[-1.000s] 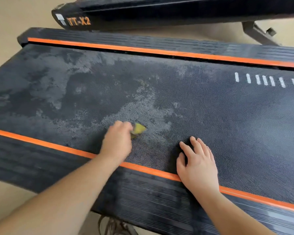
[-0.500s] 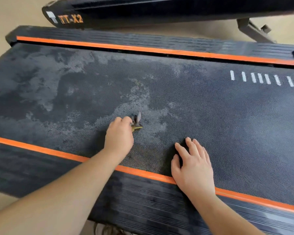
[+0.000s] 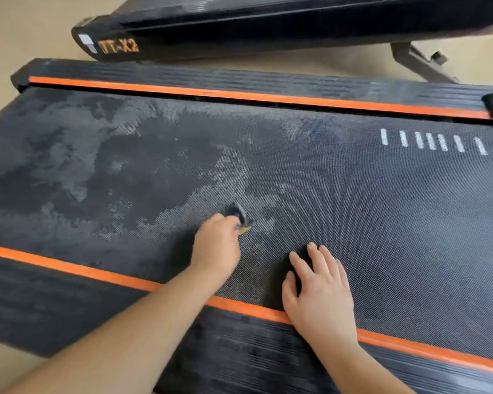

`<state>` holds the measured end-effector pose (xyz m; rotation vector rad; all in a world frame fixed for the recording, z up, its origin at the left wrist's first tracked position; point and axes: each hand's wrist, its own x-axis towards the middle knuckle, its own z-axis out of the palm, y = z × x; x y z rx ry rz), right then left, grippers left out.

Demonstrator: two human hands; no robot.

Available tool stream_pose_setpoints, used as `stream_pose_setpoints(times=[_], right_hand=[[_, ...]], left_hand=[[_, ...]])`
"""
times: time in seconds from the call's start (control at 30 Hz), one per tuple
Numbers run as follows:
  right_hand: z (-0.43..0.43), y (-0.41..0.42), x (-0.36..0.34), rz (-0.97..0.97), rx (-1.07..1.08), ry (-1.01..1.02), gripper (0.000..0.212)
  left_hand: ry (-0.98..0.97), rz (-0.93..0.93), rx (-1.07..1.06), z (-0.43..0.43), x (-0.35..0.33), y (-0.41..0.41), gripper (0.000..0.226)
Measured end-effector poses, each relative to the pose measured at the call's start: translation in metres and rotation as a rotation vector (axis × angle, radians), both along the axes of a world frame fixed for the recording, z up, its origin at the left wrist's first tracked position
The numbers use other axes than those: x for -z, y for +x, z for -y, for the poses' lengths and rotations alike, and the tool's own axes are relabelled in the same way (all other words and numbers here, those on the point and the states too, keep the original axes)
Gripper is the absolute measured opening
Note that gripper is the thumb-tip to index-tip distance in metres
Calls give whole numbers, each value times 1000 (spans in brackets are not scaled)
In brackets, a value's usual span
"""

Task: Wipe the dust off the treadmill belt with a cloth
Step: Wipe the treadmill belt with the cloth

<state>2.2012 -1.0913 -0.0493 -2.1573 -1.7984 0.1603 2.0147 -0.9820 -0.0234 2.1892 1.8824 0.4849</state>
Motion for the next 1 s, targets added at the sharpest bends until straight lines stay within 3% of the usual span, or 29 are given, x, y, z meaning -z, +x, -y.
stream_pose_setpoints(times=[0.13, 0.3, 0.4, 0.5, 0.67, 0.83, 1.0], right_hand=[[0, 1, 0, -6, -1, -3, 46], [1, 1, 0, 1, 7, -17, 43], [2, -1, 1, 7, 4, -29, 43], [1, -1, 0, 0, -4, -15, 44], [-1, 0, -1, 4, -2, -29, 45], [-1, -1, -1, -11, -7, -3, 43], [0, -1, -1, 2, -1, -7, 43]], left_hand=[[-88, 98, 302, 25, -1, 29, 13], [16, -24, 11, -18, 2, -8, 16], [16, -41, 259, 19, 2, 20, 2], [-26, -109, 462, 30, 3, 22, 4], [33, -217, 132, -25, -4, -25, 6], [-92, -174, 370, 18, -7, 8, 10], [-15, -275, 109, -40, -8, -37, 12]])
